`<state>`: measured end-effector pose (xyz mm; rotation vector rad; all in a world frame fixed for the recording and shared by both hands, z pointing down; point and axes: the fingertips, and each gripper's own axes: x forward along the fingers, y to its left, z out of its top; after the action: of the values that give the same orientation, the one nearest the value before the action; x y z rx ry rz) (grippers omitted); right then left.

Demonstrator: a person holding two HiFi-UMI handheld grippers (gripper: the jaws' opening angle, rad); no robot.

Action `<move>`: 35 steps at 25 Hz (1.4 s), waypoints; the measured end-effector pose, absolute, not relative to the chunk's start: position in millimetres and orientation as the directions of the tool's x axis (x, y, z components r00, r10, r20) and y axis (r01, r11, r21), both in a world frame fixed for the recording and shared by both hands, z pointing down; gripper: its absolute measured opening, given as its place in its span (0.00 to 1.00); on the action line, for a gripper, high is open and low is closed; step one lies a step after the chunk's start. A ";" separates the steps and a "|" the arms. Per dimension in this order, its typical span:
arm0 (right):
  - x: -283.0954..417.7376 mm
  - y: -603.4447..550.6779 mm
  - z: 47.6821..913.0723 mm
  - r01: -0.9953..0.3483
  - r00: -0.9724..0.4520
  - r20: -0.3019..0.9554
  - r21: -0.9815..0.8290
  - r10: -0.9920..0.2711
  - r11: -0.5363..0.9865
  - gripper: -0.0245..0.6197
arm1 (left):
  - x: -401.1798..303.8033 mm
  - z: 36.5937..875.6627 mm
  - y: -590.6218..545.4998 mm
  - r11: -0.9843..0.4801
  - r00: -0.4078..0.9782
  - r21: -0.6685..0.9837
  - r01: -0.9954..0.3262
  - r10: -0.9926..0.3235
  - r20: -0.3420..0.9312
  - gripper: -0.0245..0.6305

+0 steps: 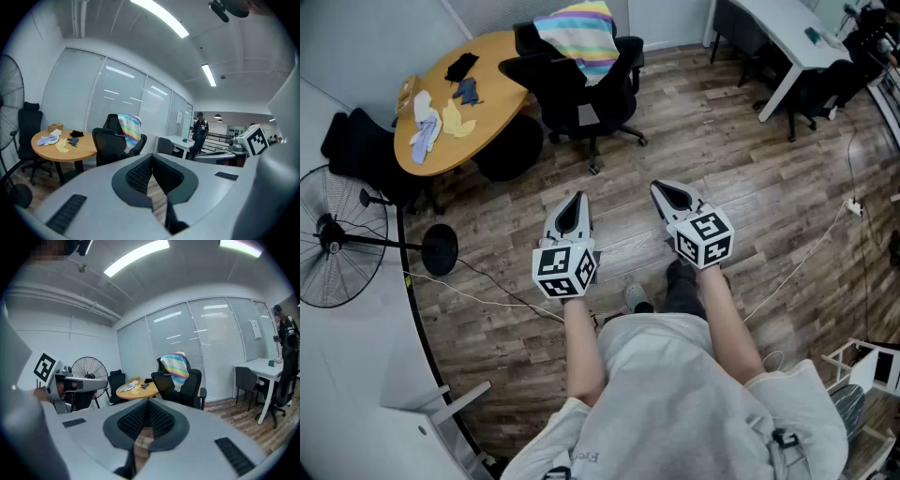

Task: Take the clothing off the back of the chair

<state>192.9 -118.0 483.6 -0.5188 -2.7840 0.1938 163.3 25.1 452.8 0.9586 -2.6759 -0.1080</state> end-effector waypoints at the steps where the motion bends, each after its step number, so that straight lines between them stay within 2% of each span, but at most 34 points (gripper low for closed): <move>1: 191.9 -117.7 483.9 0.329 -0.889 0.270 -0.183 0.370 0.926 0.07 | 162.9 453.0 25.8 0.774 -0.733 0.170 -0.611 -0.633 0.249 0.08; 20: 178.4 -198.8 494.1 0.141 -0.940 0.277 -0.221 0.201 0.965 0.07 | 130.0 464.4 39.9 0.780 -0.731 0.188 -0.597 -0.625 0.274 0.08; 27: 126.9 -222.0 527.0 0.081 -0.935 0.312 -0.274 0.169 0.958 0.07 | 82.1 487.7 45.3 0.797 -0.729 0.178 -0.577 -0.601 0.327 0.08; 35: 21.9 -222.1 527.1 0.094 -0.927 0.325 -0.284 0.188 0.954 0.07 | -19.1 479.0 39.4 0.796 -0.724 0.173 -0.581 -0.602 0.338 0.08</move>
<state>21.9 -222.1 527.1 -0.2046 -2.7531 0.3761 -19.1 39.4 479.0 0.8947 -2.6060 -0.0765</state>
